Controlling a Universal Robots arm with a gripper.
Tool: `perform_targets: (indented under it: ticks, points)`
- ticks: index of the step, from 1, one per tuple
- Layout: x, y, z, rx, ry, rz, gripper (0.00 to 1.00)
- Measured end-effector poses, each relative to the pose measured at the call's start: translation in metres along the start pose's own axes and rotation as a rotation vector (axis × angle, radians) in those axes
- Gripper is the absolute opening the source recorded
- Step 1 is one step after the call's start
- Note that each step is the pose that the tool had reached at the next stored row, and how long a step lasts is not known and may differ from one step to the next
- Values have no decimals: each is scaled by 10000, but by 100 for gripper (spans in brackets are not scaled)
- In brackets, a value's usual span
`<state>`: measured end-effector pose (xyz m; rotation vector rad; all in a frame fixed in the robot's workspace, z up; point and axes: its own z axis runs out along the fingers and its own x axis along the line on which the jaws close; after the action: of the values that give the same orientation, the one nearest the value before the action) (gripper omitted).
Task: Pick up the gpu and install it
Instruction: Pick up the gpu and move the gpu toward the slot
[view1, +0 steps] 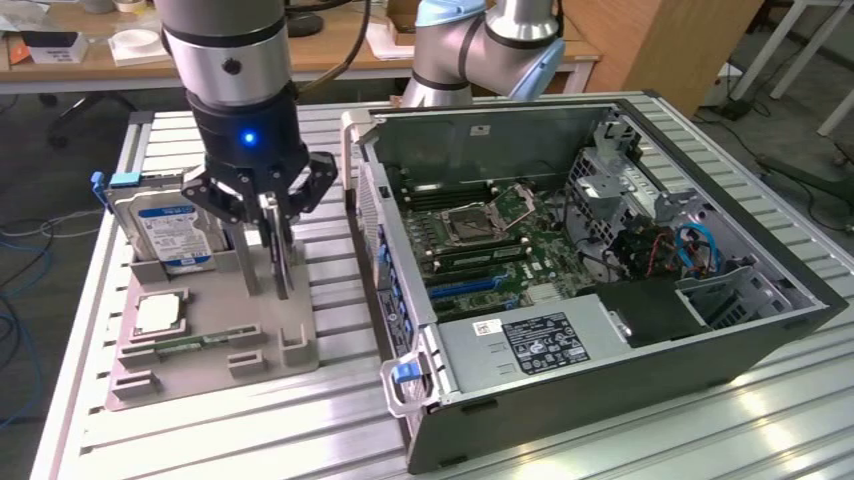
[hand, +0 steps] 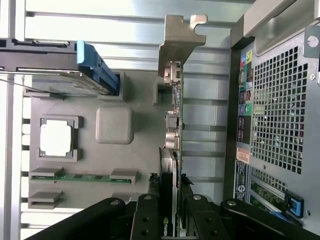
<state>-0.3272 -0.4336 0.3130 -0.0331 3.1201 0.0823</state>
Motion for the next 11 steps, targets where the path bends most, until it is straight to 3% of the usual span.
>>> perform_targets:
  ticks: [6,11]
  points:
    - [-2,3,-98,-55,-1,0,26]
    - [-3,3,-184,-143,-2,1,26]
